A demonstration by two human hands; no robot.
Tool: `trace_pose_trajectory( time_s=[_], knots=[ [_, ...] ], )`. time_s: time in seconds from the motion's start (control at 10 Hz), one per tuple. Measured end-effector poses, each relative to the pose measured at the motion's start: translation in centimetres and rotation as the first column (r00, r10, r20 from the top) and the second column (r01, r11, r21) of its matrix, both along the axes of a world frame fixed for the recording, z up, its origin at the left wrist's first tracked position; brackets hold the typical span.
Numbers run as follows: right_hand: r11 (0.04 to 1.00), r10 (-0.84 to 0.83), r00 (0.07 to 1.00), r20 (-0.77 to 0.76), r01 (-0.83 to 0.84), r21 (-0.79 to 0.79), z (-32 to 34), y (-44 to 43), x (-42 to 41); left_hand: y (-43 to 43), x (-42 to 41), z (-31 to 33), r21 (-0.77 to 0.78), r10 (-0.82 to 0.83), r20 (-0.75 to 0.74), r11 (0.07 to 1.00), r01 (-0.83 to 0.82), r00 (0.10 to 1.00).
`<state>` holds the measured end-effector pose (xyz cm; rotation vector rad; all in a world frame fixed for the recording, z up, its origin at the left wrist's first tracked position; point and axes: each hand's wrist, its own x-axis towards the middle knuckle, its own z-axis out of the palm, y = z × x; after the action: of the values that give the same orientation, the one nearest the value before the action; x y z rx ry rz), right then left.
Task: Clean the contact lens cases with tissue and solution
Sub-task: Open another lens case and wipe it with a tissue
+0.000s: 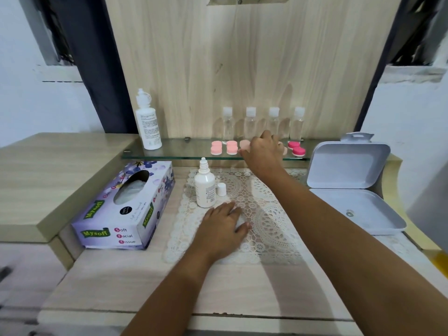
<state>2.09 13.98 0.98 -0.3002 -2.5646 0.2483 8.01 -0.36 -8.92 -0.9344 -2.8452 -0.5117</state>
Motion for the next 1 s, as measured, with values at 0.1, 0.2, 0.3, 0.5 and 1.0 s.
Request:
trace_pose_trajectory(
  time_s=[0.1,0.2,0.3,0.5,1.0],
  knots=[
    [1.0,0.004,1.0,0.005,-0.005,0.02,0.1,0.1,0.1,0.0,0.1,0.1,0.001,0.001,0.01,1.0,-0.001,1.0],
    [1.0,0.011,1.0,0.02,-0.011,0.014,0.1,0.4,0.4,0.0,0.2,0.2,-0.015,0.003,0.017,1.0,-0.003,1.0],
    [1.0,0.026,0.999,0.025,-0.026,0.007,-0.1,0.7,0.4,0.0,0.2,0.3,-0.02,0.006,0.019,1.0,-0.005,1.0],
    [0.999,0.037,0.999,0.004,-0.037,0.015,-0.3,1.0,0.5,0.0,0.0,0.2,-0.026,0.012,0.023,1.0,-0.011,1.0],
    [1.0,0.016,0.993,-0.119,-0.018,-0.01,-0.3,2.1,1.0,0.0,0.2,0.2,-0.027,0.014,0.027,1.0,-0.013,1.0]
  ],
)
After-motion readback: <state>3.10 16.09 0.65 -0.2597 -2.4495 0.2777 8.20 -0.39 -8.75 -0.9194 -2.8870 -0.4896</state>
